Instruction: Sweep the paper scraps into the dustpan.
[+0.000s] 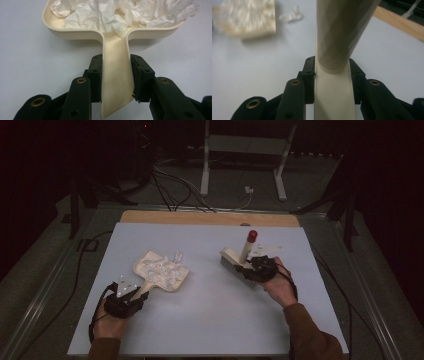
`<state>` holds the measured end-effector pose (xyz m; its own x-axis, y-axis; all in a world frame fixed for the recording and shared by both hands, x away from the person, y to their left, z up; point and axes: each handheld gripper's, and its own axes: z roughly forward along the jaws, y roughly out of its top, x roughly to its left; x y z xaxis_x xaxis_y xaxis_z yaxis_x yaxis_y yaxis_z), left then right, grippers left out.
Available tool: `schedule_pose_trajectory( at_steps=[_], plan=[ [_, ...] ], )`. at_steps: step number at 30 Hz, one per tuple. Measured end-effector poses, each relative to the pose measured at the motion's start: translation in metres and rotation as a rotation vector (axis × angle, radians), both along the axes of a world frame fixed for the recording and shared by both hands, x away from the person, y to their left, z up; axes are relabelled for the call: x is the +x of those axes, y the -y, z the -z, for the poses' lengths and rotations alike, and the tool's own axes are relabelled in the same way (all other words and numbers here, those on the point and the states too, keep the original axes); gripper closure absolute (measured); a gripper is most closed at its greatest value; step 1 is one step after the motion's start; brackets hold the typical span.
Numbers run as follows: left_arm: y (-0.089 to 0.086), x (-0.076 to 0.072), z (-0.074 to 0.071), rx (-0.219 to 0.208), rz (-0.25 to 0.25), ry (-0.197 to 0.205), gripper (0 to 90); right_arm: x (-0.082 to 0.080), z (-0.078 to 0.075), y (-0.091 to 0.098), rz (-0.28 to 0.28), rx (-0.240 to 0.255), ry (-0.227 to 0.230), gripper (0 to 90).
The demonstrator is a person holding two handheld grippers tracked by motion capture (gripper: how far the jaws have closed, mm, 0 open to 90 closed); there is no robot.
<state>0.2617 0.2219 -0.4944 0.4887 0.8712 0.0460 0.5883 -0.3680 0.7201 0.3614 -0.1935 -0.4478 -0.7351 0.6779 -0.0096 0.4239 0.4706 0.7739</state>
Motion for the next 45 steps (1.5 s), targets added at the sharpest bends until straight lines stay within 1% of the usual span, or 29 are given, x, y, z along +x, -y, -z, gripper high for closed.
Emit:
schedule_pose_trajectory(
  at_steps=[7,10,11,13,16,20,21,22,23,25,26,28,31,32,35,37,39,41,42,43,44,45],
  plan=[
    [-0.003,-0.003,0.005,0.028,0.034,-0.028,66.0,0.036,-0.005,-0.065,-0.007,-0.003,0.007,67.1],
    [-0.004,-0.003,0.007,0.042,0.045,-0.039,66.0,0.048,-0.005,-0.092,-0.008,-0.023,0.018,67.1],
    [-0.004,-0.003,0.008,0.049,0.049,-0.046,66.1,0.051,-0.004,-0.100,-0.008,-0.022,0.018,67.1],
    [-0.004,-0.003,0.010,0.053,0.053,-0.054,66.0,0.059,-0.001,-0.115,-0.005,-0.031,0.015,67.1],
    [-0.005,-0.002,0.012,0.045,0.055,-0.062,66.0,0.068,0.005,-0.135,0.004,-0.056,0.013,67.1],
    [-0.005,-0.001,0.013,0.047,0.059,-0.073,66.0,0.075,0.017,-0.154,0.012,-0.090,-0.004,67.1],
    [-0.005,0.000,0.014,0.045,0.061,-0.073,66.0,0.075,0.019,-0.158,0.005,-0.101,-0.010,67.1],
    [-0.004,0.001,0.014,0.044,0.062,-0.076,66.0,0.075,0.022,-0.162,-0.006,-0.104,-0.009,67.1],
    [-0.004,0.001,0.014,0.047,0.064,-0.079,66.0,0.074,0.023,-0.165,-0.023,-0.093,-0.008,67.1],
    [-0.004,0.002,0.015,0.042,0.064,-0.079,66.0,0.071,0.024,-0.170,-0.052,-0.101,-0.003,67.1],
    [-0.004,0.002,0.015,0.041,0.065,-0.081,66.0,0.069,0.024,-0.172,-0.079,-0.114,0.008,67.1],
    [-0.004,0.003,0.016,0.043,0.065,-0.079,66.0,0.063,0.023,-0.174,-0.125,-0.120,0.017,67.1],
    [-0.002,0.003,0.018,0.038,0.063,-0.079,66.0,0.055,0.021,-0.175,-0.191,-0.093,0.012,67.1],
    [-0.001,0.004,0.018,0.037,0.061,-0.077,66.0,0.051,0.020,-0.177,-0.209,-0.090,0.013,67.1],
    [0.001,0.004,0.019,0.033,0.059,-0.074,66.0,0.039,0.015,-0.183,-0.285,-0.095,0.025,67.1],
    [0.002,0.004,0.019,0.028,0.062,-0.060,66.0,0.032,0.012,-0.187,-0.337,-0.098,0.029,67.1],
    [0.004,0.003,0.019,0.028,0.063,-0.046,66.1,0.025,0.009,-0.190,-0.374,-0.098,0.030,67.1],
    [0.005,0.001,0.020,0.024,0.077,-0.024,66.0,0.022,0.007,-0.192,-0.425,-0.096,0.002,67.1],
    [0.006,0.000,0.020,0.019,0.083,-0.013,66.1,0.020,0.007,-0.192,-0.441,-0.107,0.004,67.1],
    [0.006,-0.001,0.020,0.015,0.086,-0.004,66.1,0.019,0.006,-0.192,-0.437,-0.128,0.019,67.1],
    [0.006,-0.002,0.020,0.008,0.087,0.009,66.1,0.018,0.005,-0.192,-0.423,-0.139,0.029,67.1],
    [0.005,-0.003,0.020,-0.003,0.092,0.021,66.1,0.019,0.004,-0.190,-0.407,-0.136,0.037,67.1]
  ],
)
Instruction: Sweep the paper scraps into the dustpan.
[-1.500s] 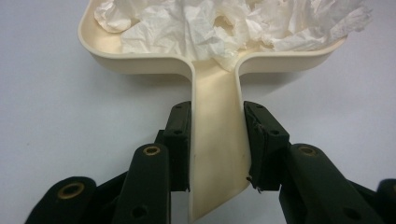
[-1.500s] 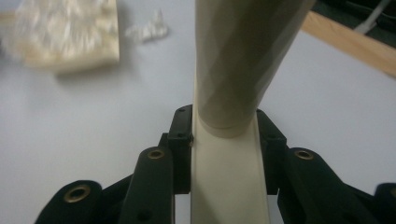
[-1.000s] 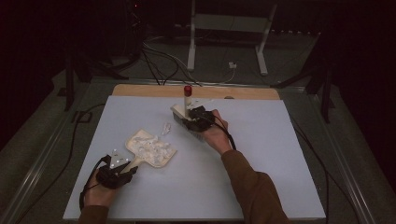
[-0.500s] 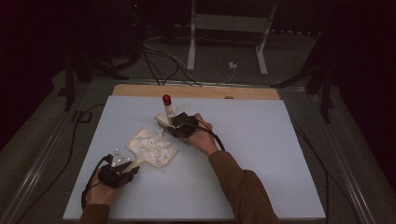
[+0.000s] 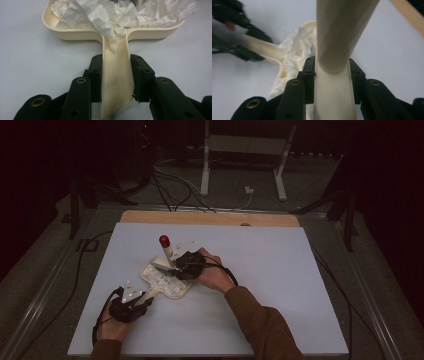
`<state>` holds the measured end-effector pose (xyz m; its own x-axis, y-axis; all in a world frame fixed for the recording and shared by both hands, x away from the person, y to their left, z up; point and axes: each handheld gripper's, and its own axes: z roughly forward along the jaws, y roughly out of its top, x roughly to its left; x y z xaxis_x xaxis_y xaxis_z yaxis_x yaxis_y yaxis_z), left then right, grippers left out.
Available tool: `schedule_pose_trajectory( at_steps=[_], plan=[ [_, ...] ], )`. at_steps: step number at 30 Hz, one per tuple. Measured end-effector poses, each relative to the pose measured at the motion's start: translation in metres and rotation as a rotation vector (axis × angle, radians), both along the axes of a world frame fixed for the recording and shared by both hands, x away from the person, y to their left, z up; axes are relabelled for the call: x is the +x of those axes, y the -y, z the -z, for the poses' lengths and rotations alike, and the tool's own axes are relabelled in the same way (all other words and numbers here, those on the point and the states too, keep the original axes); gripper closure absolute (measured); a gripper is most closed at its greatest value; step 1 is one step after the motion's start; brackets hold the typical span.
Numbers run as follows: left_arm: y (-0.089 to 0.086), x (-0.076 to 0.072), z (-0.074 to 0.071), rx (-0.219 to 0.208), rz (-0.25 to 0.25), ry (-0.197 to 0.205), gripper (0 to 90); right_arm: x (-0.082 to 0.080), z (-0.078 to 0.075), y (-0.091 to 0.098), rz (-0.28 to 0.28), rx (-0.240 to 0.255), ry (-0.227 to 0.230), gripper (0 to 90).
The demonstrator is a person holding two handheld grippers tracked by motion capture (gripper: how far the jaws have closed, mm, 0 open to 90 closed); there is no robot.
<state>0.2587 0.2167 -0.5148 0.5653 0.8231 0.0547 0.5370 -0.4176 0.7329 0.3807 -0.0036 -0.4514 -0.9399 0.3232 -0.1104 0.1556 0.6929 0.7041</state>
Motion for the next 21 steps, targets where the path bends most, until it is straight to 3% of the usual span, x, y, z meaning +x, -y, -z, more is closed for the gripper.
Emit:
schedule_pose_trajectory(
  at_steps=[4,14,18,21],
  plan=[
    [-0.004,-0.003,-0.001,-0.026,0.004,0.020,66.1,0.005,-0.010,0.014,0.063,0.074,-0.007,67.0],
    [-0.007,-0.008,-0.004,-0.062,0.019,0.051,66.1,0.012,-0.032,0.045,0.181,0.186,0.010,67.0],
    [-0.012,-0.010,-0.007,-0.067,-0.023,0.053,66.0,0.007,-0.037,0.067,0.187,0.163,0.007,67.0],
    [-0.016,-0.011,-0.010,-0.073,-0.052,0.055,66.0,-0.001,-0.033,0.090,0.162,0.101,-0.013,67.0]
  ],
)
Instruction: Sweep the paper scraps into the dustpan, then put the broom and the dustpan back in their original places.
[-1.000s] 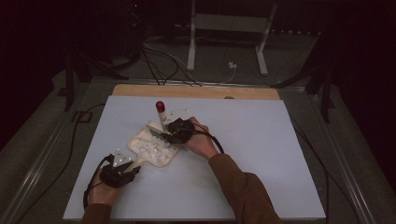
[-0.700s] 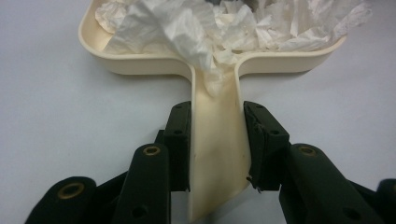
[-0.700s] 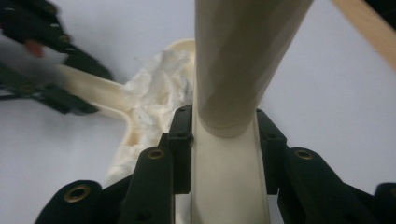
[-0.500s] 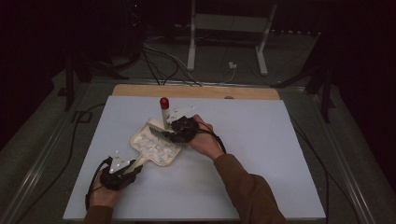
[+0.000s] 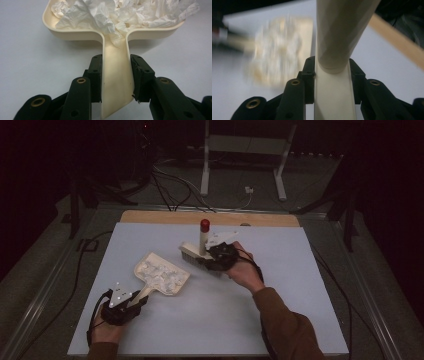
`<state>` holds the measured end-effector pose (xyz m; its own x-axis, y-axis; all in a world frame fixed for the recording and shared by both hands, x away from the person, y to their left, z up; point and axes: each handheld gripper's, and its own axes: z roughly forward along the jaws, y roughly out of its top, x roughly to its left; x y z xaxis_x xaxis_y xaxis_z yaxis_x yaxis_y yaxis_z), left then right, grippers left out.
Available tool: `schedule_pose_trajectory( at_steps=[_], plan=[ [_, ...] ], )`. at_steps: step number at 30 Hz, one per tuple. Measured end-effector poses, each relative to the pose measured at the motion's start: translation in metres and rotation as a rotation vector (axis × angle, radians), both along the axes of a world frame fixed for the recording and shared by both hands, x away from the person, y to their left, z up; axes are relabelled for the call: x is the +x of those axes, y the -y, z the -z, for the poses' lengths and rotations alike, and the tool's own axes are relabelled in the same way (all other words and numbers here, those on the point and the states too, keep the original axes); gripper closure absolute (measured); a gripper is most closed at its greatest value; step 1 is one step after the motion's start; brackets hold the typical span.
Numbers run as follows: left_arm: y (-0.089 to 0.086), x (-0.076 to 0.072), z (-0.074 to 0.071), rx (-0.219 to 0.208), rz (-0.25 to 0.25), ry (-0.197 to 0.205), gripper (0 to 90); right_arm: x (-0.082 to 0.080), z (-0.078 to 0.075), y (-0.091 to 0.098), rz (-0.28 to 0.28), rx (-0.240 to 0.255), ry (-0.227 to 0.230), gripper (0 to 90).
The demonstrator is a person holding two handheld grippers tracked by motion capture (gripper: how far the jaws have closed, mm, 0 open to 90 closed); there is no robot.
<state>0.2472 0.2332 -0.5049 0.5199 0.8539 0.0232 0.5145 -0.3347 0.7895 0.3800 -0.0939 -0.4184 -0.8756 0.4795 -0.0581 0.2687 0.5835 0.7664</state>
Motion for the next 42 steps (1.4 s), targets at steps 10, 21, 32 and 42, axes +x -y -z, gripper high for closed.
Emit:
schedule_pose_trajectory(
  at_steps=[10,21,32,42],
  plan=[
    [-0.002,-0.002,-0.004,0.017,-0.078,0.000,66.0,-0.033,0.021,0.090,-0.001,-0.050,-0.087,67.0],
    [0.002,0.000,-0.005,0.034,-0.145,0.007,66.0,-0.046,0.039,0.146,-0.005,-0.071,-0.139,66.9],
    [0.013,0.005,0.000,0.037,-0.228,0.017,66.0,-0.052,0.027,0.153,0.149,0.083,-0.052,53.5],
    [0.027,0.007,0.001,0.011,-0.321,0.036,66.0,-0.057,0.010,0.146,0.515,0.257,0.023,67.8]
  ],
)
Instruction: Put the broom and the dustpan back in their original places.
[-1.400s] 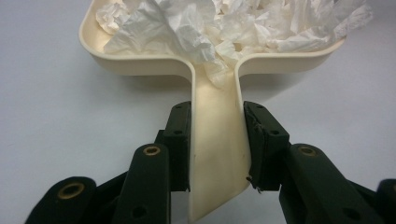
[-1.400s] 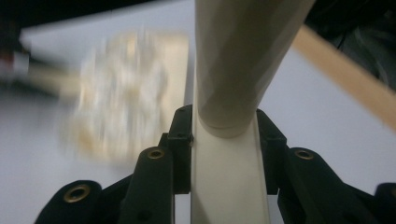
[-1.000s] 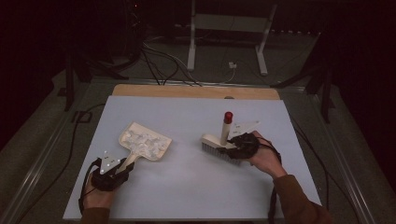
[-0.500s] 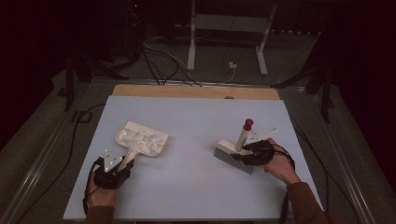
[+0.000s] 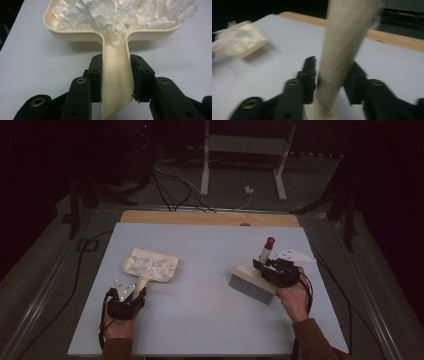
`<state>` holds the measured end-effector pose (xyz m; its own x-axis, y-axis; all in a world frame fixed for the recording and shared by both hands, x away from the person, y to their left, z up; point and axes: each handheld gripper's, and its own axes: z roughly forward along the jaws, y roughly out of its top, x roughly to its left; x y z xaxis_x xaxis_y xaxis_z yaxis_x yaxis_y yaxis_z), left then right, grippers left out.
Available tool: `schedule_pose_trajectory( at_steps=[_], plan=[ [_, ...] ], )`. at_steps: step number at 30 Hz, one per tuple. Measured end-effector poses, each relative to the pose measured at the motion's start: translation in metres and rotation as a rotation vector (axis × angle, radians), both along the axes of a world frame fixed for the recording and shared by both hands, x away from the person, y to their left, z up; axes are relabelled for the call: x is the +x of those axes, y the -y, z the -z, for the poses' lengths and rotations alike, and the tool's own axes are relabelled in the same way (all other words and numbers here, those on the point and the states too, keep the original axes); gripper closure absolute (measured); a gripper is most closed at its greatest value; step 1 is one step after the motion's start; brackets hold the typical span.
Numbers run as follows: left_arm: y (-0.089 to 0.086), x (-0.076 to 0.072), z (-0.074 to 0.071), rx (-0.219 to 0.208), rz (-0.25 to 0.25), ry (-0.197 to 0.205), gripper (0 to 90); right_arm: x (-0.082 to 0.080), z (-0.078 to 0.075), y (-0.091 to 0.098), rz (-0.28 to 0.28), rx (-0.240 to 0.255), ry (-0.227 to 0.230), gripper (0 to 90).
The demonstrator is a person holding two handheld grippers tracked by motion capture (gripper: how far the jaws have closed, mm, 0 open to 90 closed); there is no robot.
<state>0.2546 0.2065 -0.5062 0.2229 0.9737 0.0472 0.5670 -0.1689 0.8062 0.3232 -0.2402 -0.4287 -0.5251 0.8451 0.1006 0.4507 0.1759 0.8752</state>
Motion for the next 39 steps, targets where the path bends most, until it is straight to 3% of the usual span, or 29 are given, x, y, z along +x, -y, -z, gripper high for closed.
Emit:
schedule_pose_trajectory(
  at_steps=[2,4,9,16,19,24,31,34,39],
  plan=[
    [0.005,-0.001,0.000,0.006,-0.021,0.014,66.0,0.002,-0.001,0.001,-0.006,0.014,-0.018,69.9],
    [0.009,-0.002,0.000,0.017,-0.035,0.017,66.0,0.002,-0.004,0.005,-0.063,0.028,-0.036,70.1],
    [0.020,-0.002,0.004,0.025,-0.079,0.004,66.0,-0.008,-0.016,0.020,-0.167,-0.068,-0.020,70.2],
    [0.029,0.004,0.013,0.016,-0.119,-0.014,66.0,-0.027,-0.027,0.051,-0.259,-0.117,-0.029,70.2],
    [0.030,0.007,0.013,0.017,-0.127,-0.008,66.0,-0.031,-0.028,0.061,-0.265,-0.146,-0.037,70.2],
    [0.030,0.015,0.016,0.010,-0.136,-0.012,66.0,-0.034,-0.027,0.074,-0.305,-0.128,-0.070,70.2],
    [0.031,0.022,0.019,0.019,-0.143,-0.027,66.0,-0.030,-0.026,0.077,-0.378,-0.111,-0.126,70.1],
    [0.032,0.025,0.018,0.019,-0.148,-0.023,66.0,-0.019,-0.021,0.074,-0.374,-0.119,-0.128,70.0],
    [0.033,0.030,0.014,0.022,-0.166,-0.026,66.0,0.010,-0.010,0.067,-0.296,-0.124,-0.126,67.0]
  ],
)
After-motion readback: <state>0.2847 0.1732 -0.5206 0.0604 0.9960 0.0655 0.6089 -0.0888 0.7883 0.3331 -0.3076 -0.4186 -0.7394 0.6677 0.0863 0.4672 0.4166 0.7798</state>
